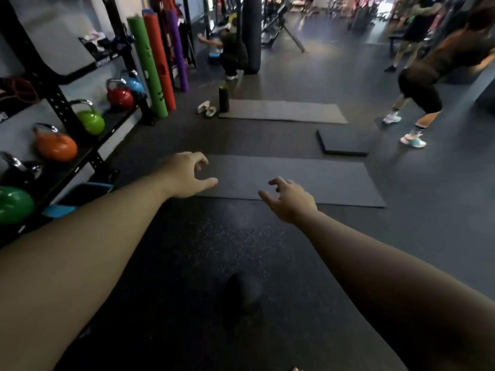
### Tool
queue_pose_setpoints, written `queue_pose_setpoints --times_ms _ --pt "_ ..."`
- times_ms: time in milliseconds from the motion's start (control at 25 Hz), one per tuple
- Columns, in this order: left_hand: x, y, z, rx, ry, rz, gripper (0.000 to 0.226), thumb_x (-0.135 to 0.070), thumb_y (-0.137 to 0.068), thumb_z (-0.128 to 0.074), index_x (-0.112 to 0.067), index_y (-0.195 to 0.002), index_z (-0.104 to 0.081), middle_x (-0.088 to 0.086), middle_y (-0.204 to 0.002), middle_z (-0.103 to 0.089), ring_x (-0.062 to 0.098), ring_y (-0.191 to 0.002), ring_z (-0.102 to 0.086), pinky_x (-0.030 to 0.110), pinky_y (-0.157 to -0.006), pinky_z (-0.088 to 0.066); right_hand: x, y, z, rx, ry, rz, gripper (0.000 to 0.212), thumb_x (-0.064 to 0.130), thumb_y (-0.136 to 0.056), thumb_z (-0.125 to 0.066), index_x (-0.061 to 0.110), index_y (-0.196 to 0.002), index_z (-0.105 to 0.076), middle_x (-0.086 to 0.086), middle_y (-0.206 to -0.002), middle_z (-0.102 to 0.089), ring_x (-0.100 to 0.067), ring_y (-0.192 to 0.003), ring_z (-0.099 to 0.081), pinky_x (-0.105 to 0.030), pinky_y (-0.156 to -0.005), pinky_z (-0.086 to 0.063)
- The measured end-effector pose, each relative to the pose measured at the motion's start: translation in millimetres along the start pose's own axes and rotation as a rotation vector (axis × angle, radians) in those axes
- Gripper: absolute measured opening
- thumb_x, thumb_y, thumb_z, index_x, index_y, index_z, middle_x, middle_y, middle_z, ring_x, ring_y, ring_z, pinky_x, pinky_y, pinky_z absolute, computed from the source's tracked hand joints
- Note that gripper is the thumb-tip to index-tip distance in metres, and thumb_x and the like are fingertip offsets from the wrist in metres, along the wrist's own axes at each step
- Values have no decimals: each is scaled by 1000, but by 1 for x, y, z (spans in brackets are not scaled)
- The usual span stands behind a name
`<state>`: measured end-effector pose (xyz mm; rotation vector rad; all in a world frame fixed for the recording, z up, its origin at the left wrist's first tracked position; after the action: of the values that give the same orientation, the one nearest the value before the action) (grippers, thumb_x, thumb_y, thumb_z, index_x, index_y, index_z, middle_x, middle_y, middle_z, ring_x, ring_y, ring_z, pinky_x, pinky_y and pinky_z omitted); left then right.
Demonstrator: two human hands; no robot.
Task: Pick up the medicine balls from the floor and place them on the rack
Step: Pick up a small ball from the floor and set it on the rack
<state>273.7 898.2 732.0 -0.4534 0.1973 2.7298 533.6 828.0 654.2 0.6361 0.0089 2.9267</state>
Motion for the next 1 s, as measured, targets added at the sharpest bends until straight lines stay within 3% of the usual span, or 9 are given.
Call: queue_pose_setpoints --times_ms 240,480,720,1000 --pt "20 -53 -154 168 -11 212 68 -76 -86 -63 -35 -141 -55 -9 -135 -59 18 -113 -61 38 -88 -49 -127 -52 -107 228 7 -54 73 79 -93 -42 32 -148 -48 -5 -145 -58 -32 -128 -58 -52 -102 -50" --pt "90 -84 -341 310 58 340 81 -83 -83 -58 -38 -149 -48 -10 -147 -52 19 -127 -59 46 -99 -53 -210 -71 -295 481 1 -114 80 83 -92 -41 33 -155 -38 -6 -154 -48 -35 -136 -50 -55 -105 -48" --pt "170 -126 -564 358 188 430 89 -90 -76 -55 -39 -149 -49 -11 -149 -51 18 -129 -57 40 -98 -50 -255 -119 -500 551 19 -105 91 89 -87 -39 35 -160 -30 -5 -161 -42 -36 -143 -43 -57 -106 -47" --pt "258 -117 -806 424 347 551 101 -92 -78 -51 -38 -162 -37 -6 -164 -38 22 -146 -45 44 -115 -43 -340 -125 -697 614 36 -199 110 102 -73 -33 43 -164 -15 -3 -169 -29 -37 -150 -34 -60 -106 -45"
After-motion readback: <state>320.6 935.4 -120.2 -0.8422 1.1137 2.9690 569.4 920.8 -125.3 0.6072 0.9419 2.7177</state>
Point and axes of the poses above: each hand's wrist, its own y-axis away from the middle knuckle, its own z-axis out of the back of the hand, x = y × z, the point moved 7 cm from there along -y, towards the middle knuckle
